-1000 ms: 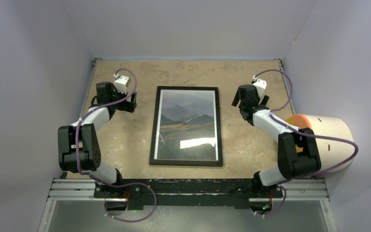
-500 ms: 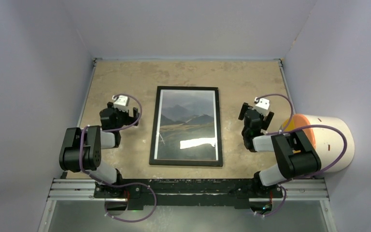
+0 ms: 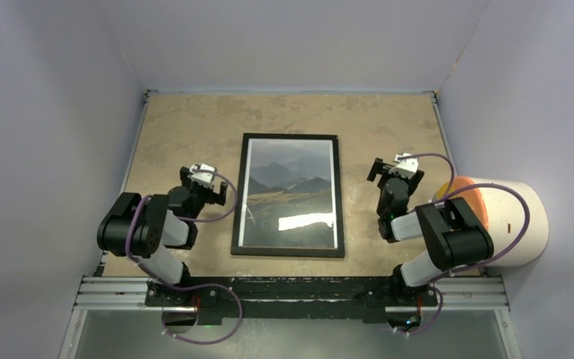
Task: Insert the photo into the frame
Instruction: Reset both arms
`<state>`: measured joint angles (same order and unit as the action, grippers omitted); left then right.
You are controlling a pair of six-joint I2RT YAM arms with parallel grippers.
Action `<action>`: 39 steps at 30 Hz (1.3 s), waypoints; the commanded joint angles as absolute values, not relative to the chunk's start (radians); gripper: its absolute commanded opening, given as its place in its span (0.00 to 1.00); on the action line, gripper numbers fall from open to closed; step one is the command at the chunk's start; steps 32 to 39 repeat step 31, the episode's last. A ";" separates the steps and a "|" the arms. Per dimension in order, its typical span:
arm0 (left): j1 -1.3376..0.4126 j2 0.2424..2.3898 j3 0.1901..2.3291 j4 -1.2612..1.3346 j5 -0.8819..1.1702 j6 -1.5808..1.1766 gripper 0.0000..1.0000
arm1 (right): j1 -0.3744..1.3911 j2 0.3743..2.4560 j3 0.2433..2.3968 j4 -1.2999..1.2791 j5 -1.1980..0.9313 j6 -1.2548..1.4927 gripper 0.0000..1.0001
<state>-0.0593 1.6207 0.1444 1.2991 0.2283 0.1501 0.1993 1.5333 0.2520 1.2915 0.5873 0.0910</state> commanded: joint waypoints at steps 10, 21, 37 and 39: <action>-0.052 1.614 0.270 1.235 0.075 0.139 1.00 | 0.111 1.576 0.259 1.341 0.433 0.124 0.99; -0.051 1.625 0.271 1.251 0.075 0.135 1.00 | 0.110 1.578 0.251 1.396 0.463 0.096 0.99; -0.051 1.622 0.267 1.254 0.072 0.134 1.00 | 0.110 1.578 0.250 1.397 0.462 0.096 0.99; -0.051 1.622 0.267 1.254 0.072 0.134 1.00 | 0.110 1.578 0.250 1.397 0.462 0.096 0.99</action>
